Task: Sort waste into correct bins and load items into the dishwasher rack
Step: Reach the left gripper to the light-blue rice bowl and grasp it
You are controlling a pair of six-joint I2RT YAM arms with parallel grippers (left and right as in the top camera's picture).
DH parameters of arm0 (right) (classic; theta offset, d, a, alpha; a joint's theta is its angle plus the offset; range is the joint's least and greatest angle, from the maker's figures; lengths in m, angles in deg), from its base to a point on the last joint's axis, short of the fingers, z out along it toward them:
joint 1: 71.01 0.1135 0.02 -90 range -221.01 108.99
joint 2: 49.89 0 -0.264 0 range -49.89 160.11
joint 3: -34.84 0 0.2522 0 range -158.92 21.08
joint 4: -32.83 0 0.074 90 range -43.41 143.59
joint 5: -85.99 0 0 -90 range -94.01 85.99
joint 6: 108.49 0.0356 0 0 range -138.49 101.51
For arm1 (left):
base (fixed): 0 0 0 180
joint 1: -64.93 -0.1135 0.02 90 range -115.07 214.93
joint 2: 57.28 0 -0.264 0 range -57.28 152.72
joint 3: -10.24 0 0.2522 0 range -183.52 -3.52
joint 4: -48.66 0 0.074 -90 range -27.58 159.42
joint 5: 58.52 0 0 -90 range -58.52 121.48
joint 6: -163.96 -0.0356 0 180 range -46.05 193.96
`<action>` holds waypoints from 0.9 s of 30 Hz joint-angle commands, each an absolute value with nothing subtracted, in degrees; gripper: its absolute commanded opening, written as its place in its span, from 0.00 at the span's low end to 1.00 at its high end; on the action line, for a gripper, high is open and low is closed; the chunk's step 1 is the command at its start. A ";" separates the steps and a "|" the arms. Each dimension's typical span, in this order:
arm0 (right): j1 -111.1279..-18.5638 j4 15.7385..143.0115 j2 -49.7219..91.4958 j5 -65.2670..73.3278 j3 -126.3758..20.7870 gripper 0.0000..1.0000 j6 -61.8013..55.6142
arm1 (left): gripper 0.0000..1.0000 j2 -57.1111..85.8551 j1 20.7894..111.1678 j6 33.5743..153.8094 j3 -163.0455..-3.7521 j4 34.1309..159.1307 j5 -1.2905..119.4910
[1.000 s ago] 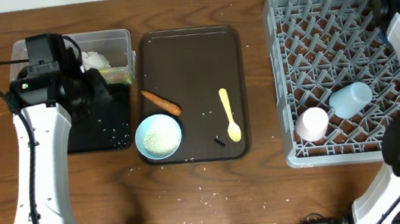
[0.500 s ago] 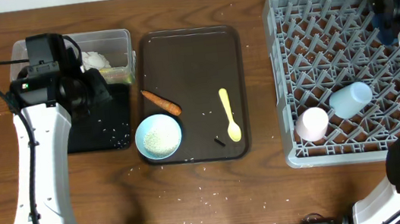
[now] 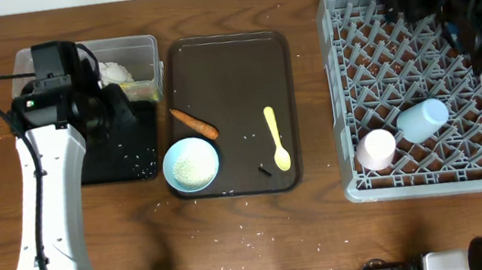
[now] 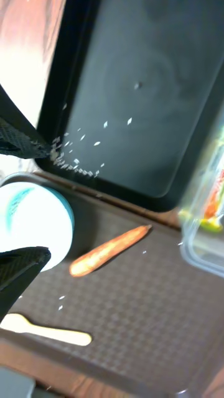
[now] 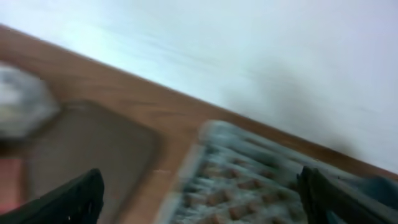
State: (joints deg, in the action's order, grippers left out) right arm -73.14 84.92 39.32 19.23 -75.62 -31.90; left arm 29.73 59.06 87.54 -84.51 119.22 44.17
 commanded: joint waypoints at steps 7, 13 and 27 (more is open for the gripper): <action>-71.35 92.48 41.51 29.77 -75.56 0.92 -28.14 | 0.49 29.20 68.70 85.92 -83.55 122.94 48.57; -71.35 96.63 41.73 27.47 -75.56 0.91 -28.16 | 0.48 29.42 80.15 90.71 -78.09 118.50 42.79; -71.35 99.14 41.73 26.93 -75.56 0.91 -28.21 | 0.48 38.38 93.75 93.20 -69.21 109.78 34.34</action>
